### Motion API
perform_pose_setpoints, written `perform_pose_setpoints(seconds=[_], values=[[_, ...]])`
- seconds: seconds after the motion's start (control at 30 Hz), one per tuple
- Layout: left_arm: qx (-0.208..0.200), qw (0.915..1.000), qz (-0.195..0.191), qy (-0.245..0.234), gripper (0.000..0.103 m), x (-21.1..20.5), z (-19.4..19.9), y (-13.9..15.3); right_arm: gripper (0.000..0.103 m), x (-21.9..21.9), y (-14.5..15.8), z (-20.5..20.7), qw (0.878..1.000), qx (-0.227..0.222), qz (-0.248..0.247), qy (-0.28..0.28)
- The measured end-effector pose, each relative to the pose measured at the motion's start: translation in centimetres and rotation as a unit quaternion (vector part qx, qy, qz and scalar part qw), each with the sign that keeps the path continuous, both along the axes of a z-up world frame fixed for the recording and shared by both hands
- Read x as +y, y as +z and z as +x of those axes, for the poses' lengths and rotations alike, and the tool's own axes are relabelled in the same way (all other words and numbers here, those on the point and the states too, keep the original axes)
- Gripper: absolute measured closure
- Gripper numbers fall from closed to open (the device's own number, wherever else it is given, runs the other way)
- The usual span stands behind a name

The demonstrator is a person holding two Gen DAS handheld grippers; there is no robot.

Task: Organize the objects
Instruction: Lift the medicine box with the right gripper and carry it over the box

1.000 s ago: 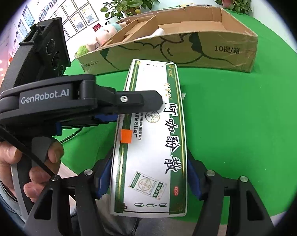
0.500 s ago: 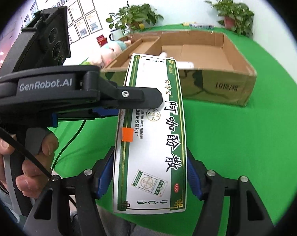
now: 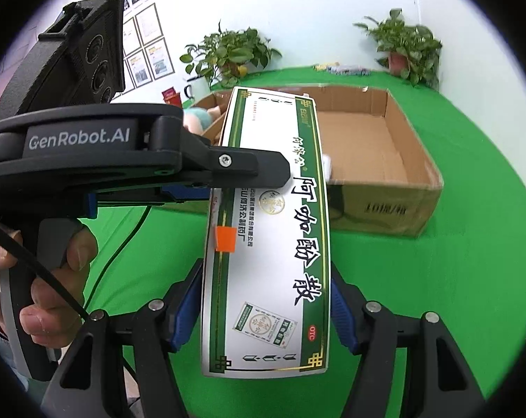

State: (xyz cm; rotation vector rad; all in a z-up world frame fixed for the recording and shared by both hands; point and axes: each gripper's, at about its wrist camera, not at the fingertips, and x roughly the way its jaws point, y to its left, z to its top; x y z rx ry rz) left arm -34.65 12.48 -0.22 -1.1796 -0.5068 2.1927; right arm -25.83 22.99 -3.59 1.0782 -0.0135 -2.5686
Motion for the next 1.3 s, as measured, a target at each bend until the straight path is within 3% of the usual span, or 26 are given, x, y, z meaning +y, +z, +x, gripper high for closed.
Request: perform_pose_setpoints(seconds=[0.13,0.43,0.67,0.87,1.07,1.13,1.3], values=[[0.011,0.9999,-0.008,-0.007,0.060,0.6,-2.1,1.6,0.040,0.1,0.9,-1.7,1.000,0.026,0.014,-0.004],[0.030,0.9990,-0.030,-0.011,0.060,1.8,-6.8,5.1,0.040,1.1,3.2,-5.9,0.999,0.031,-0.008,-0.005],[0.032,0.9976,-0.061,-0.006,0.060,2.6,-10.0,6.2,0.040,1.4,3.4,-8.7,0.999,0.018,-0.026,0.006],[0.020,0.9959,-0.088,-0.001,0.060,3.1,-13.1,5.1,0.040,1.9,2.6,-11.2,0.998,-0.021,-0.057,0.024],[-0.004,0.9973,-0.073,-0.006,0.060,3.2,-16.6,2.3,0.040,2.5,1.9,-13.1,0.996,-0.046,-0.066,0.028],[-0.014,0.9981,-0.058,-0.011,0.060,3.3,-18.1,1.5,0.040,2.7,2.0,-13.7,0.996,-0.053,-0.063,0.022],[-0.017,0.9976,-0.063,-0.021,0.060,4.1,-20.7,0.5,0.040,2.7,1.3,-16.1,0.997,-0.066,-0.037,0.009]])
